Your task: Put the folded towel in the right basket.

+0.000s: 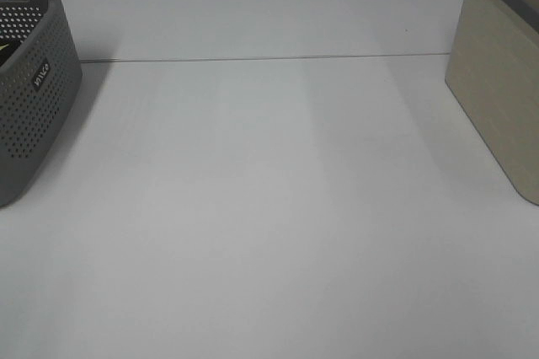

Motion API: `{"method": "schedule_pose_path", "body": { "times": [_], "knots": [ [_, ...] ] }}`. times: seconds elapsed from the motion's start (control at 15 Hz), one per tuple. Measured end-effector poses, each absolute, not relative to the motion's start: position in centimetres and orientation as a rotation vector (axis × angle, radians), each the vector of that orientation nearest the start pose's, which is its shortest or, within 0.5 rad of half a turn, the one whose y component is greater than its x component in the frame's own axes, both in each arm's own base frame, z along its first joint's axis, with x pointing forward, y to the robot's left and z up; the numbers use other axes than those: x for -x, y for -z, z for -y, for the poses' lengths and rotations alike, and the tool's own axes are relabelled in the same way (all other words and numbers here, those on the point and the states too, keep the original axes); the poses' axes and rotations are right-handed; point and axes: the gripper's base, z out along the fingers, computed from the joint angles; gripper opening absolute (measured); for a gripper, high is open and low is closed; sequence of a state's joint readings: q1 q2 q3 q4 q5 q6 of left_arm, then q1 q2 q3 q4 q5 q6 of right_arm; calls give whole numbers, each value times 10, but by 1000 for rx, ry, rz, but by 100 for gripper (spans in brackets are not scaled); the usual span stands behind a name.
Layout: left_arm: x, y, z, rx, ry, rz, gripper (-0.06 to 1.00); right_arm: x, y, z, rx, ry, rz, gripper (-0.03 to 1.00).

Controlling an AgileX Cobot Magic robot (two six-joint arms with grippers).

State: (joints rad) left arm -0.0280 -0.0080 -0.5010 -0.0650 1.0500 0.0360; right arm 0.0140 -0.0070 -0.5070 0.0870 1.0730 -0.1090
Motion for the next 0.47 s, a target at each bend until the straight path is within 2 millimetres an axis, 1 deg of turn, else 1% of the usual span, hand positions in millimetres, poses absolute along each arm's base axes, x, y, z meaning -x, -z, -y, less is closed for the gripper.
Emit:
{"method": "schedule_pose_path", "body": {
  "times": [0.47],
  "knots": [
    [6,-279,5,-68,72,-2023,98,8,-278,-7,131,-45,-2036,69]
  ]
}}
